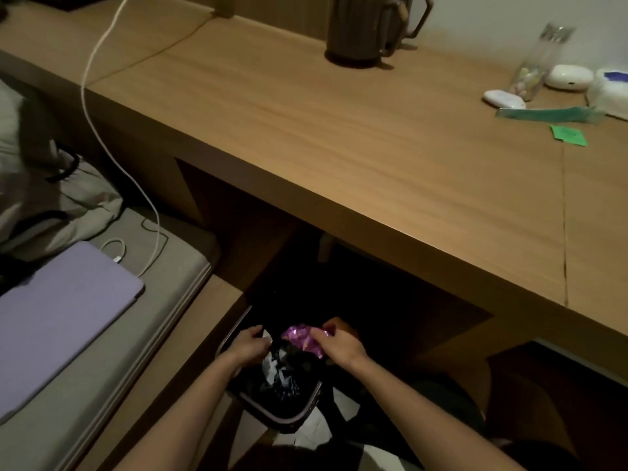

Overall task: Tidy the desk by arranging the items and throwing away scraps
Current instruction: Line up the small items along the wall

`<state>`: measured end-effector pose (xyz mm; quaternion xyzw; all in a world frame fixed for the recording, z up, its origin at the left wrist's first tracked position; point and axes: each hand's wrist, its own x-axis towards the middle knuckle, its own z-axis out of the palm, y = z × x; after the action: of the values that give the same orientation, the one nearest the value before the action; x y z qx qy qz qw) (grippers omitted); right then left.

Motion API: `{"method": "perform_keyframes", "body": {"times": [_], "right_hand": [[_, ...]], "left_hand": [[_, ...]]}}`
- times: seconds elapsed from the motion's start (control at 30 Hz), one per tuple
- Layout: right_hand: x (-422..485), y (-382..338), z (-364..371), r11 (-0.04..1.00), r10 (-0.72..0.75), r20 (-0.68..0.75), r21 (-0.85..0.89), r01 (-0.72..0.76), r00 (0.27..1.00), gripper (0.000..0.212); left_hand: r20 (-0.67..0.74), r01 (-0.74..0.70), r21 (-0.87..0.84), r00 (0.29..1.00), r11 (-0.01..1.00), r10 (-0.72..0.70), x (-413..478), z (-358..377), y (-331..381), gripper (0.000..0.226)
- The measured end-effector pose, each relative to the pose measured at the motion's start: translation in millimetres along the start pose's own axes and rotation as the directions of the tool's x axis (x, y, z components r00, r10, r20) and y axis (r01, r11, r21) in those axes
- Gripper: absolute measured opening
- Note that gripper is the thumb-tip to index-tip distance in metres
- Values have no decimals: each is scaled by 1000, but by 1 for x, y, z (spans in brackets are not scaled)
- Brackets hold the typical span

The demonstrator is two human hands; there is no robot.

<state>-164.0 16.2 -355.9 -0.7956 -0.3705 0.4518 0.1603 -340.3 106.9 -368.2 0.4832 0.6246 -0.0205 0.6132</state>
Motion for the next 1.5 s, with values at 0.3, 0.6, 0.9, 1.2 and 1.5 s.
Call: {"method": "perform_keyframes", "body": {"times": [0.3, 0.6, 0.9, 1.2, 1.5], "right_hand": [[-33, -24, -33, 948, -289, 119, -102, 301, 950, 43], [-191, -72, -144, 681, -729, -61, 27, 732, 681, 28], [-277, -60, -254, 571, -781, -443, -225, 789, 440, 27], [-262, 3, -363, 767, -628, -658, -433, 474, 415, 25], [-238, 80, -407, 910, -387, -734, -402, 101, 558, 32]], "left_hand": [[16, -271, 359, 959, 893, 284, -28, -7, 21, 45], [76, -756, 392, 594, 524, 801, -183, 5, 97, 27], [133, -948, 181, 286, 261, 949, -311, 41, 200, 30], [40, -961, 62, 272, 269, 961, -273, 112, 303, 26], [12, -809, 566, 199, 158, 980, -188, 179, 383, 39]]}}
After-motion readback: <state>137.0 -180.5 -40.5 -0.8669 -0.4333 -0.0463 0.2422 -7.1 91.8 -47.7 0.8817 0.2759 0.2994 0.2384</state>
